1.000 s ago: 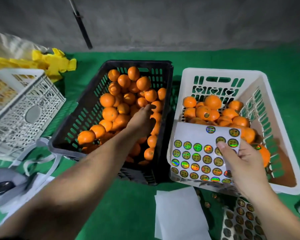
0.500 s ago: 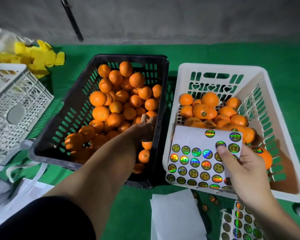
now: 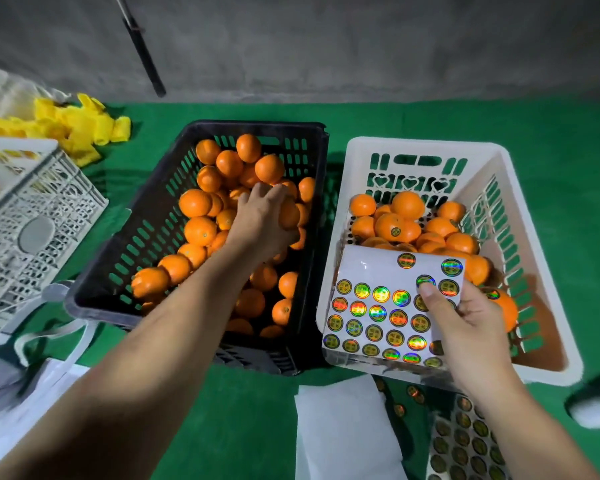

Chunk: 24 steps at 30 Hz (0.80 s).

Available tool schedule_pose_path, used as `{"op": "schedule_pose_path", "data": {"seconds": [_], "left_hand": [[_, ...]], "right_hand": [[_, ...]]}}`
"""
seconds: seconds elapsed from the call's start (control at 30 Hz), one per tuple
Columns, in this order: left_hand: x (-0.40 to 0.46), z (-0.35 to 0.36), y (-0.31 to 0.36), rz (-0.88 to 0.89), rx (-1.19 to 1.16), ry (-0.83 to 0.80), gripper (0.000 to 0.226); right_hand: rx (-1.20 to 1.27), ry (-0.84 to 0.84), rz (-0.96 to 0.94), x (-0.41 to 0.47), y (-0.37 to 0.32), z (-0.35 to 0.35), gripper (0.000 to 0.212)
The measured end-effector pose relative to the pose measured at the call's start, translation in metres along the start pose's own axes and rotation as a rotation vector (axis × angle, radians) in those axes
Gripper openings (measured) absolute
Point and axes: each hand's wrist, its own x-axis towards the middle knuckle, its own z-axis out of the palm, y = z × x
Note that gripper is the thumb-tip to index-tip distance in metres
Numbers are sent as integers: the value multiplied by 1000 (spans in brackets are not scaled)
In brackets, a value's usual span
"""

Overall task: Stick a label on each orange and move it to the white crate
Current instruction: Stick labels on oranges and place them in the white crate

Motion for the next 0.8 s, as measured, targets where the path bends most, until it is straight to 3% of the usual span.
{"op": "schedule_pose_path", "data": {"seconds": [0.1, 0.17, 0.27, 0.4, 0.47, 0.53, 0.67, 0.8], "left_hand": [[-36, -3, -5, 195, -27, 170, 62], [-72, -8, 4, 253, -171, 228, 57], [-120, -15, 25, 166, -673, 41, 57], [-157, -5, 40, -8, -1216, -234, 51], [-168, 1, 43, -60, -1441, -295, 52], [-175, 7, 42, -80, -1533, -304, 54], [-186, 18, 46, -152, -1414, -278, 51], [-198, 22, 49, -156, -1415, -286, 55]], "right_hand": [[25, 7, -3, -1, -4, 0, 51], [46, 9, -7, -2, -8, -1, 56], [122, -21, 5, -7, -17, -2, 63], [164, -72, 11, -24, -28, -6, 34], [137, -94, -6, -35, -35, -9, 29], [43, -89, -91, -43, -43, -9, 38], [-356, 4, -445, -53, -55, -10, 78], [-931, 21, -816, -61, -65, -18, 58]]}}
